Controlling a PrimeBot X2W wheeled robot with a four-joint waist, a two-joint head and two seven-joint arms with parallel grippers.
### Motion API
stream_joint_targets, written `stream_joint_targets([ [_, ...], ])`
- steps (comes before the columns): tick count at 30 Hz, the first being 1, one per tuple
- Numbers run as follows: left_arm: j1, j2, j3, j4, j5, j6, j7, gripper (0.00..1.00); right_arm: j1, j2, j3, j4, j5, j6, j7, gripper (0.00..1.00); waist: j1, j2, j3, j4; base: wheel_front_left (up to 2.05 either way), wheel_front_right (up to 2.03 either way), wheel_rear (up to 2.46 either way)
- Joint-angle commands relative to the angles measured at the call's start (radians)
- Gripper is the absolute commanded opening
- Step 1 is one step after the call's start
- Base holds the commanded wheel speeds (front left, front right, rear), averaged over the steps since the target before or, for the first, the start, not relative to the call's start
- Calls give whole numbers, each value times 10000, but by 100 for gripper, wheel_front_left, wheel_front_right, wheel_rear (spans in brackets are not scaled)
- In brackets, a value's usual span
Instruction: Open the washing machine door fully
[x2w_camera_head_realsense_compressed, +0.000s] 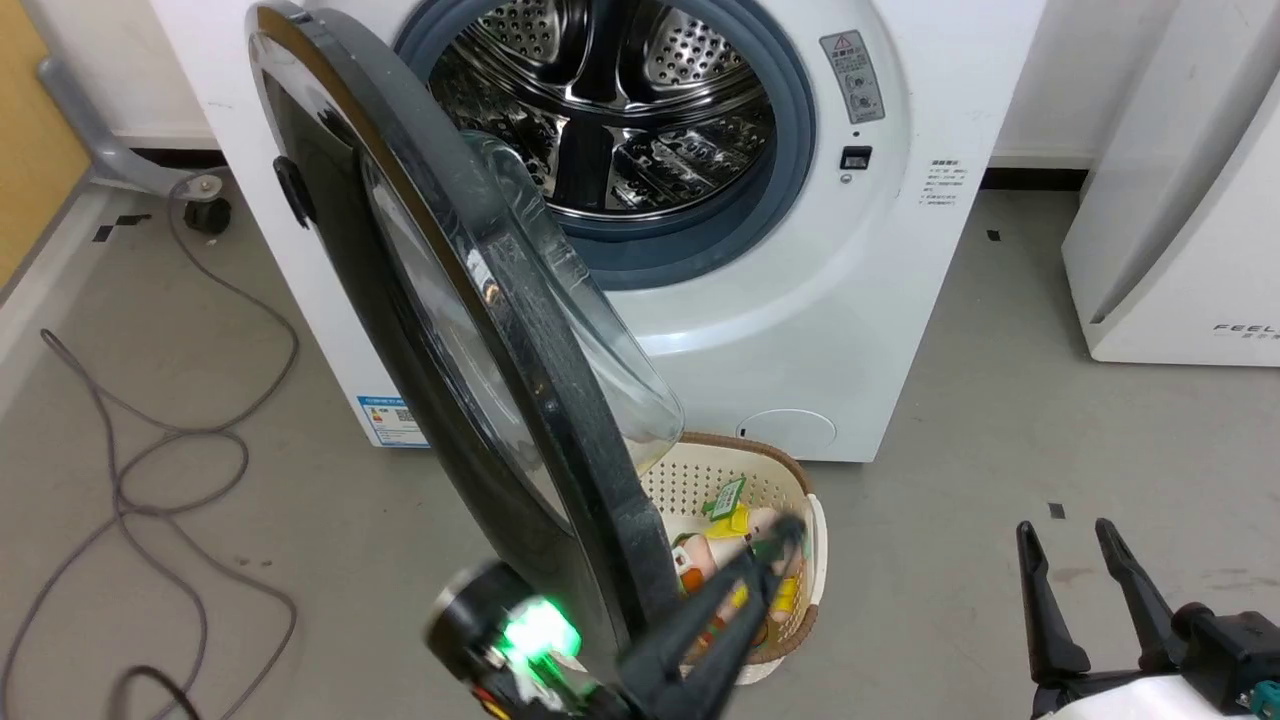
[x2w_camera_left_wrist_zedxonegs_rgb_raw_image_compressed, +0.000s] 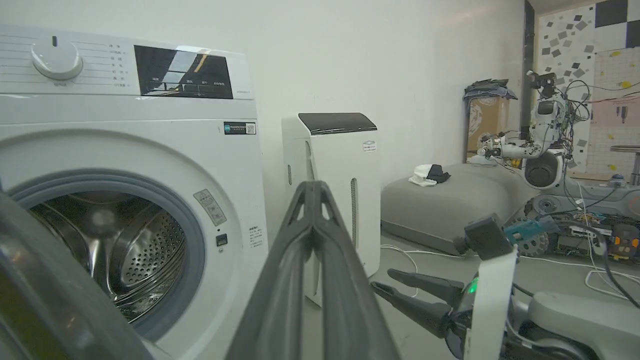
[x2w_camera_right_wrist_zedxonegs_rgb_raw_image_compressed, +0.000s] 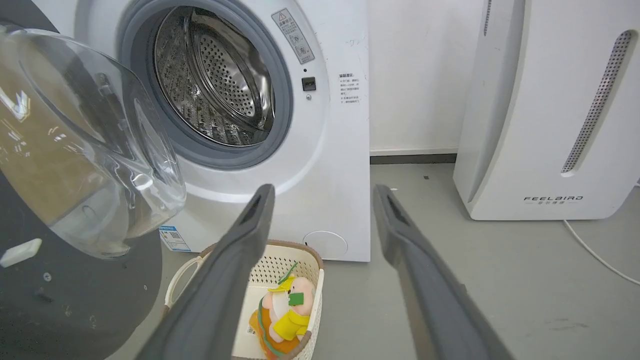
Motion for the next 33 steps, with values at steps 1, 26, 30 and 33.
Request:
stream_joint_targets([
  [1,283,238,-319,340,-204,-64,285,0,112,41,7,55,88,6,32,100,0,0,12,20,0,0,0],
  [26,-1584,-579,-297,5958,-782,1454,349,0,-142,41,150,748,245,6,117,100,0,0,230,-117,0,0,0],
  [30,-1526,-593,-271,6004,-842,1667,373,0,-155,41,112,840,286,6,99,100,0,0,239,-90,0,0,0],
  [33,-1373,-547,-251,5849,-847,1809,401,0,-167,41,103,924,325,6,81,100,0,0,226,-33,0,0,0],
])
